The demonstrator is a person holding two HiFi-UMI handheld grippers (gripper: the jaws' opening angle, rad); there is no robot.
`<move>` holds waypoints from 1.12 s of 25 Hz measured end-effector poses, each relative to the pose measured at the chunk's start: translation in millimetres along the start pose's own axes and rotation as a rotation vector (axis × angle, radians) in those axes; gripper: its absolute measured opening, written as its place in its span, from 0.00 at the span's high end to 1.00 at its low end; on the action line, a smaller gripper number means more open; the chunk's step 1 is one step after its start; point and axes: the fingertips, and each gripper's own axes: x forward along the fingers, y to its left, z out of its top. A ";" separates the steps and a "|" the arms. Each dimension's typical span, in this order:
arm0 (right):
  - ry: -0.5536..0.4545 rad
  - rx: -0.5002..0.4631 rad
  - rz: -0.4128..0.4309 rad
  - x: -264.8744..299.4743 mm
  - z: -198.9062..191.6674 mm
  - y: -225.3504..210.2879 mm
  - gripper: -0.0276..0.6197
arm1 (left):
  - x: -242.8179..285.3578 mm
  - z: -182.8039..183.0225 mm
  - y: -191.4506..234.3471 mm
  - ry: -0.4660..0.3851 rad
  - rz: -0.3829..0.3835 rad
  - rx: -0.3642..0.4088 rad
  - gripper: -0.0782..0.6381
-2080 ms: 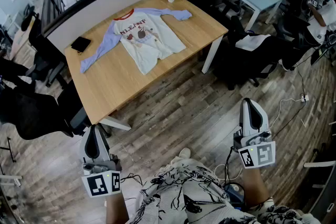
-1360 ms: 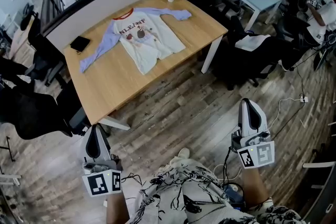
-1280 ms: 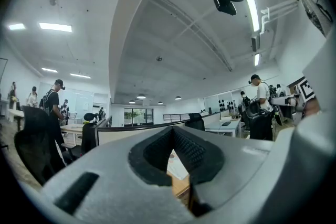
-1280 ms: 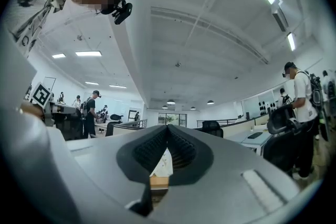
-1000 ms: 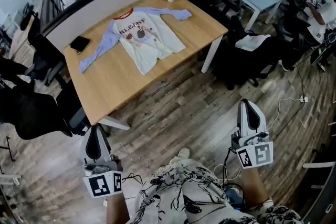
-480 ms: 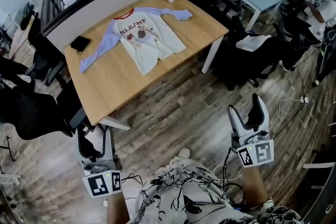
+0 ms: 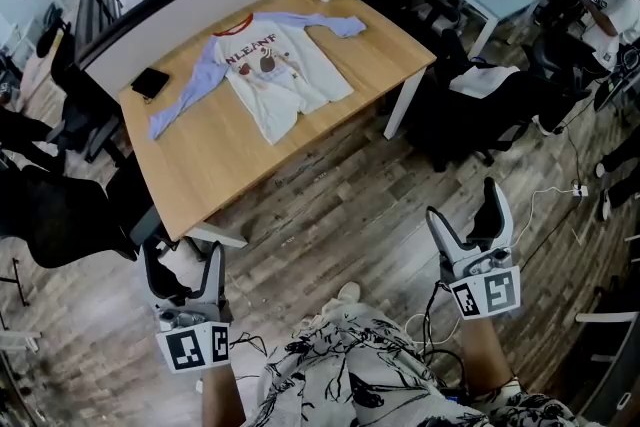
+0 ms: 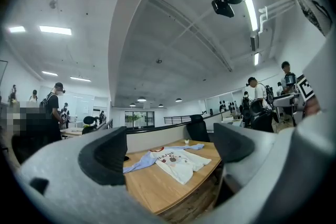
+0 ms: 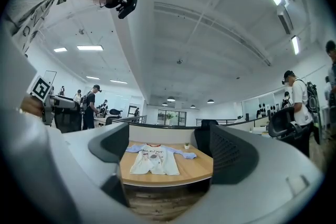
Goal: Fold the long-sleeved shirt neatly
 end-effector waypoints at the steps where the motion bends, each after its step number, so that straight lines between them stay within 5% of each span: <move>1: -0.002 0.003 0.002 1.2 -0.4 -2.4 0.22 | 2.4 -0.2 -1.6 0.001 0.001 0.003 0.18; 17: 0.032 0.042 -0.015 24.5 -31.7 -59.1 0.21 | 64.5 -22.2 -40.7 0.043 -0.024 0.006 0.15; 28: 0.029 0.012 -0.033 123.5 -41.0 -102.5 0.21 | 187.0 -37.6 -33.6 0.012 -0.042 -0.020 0.15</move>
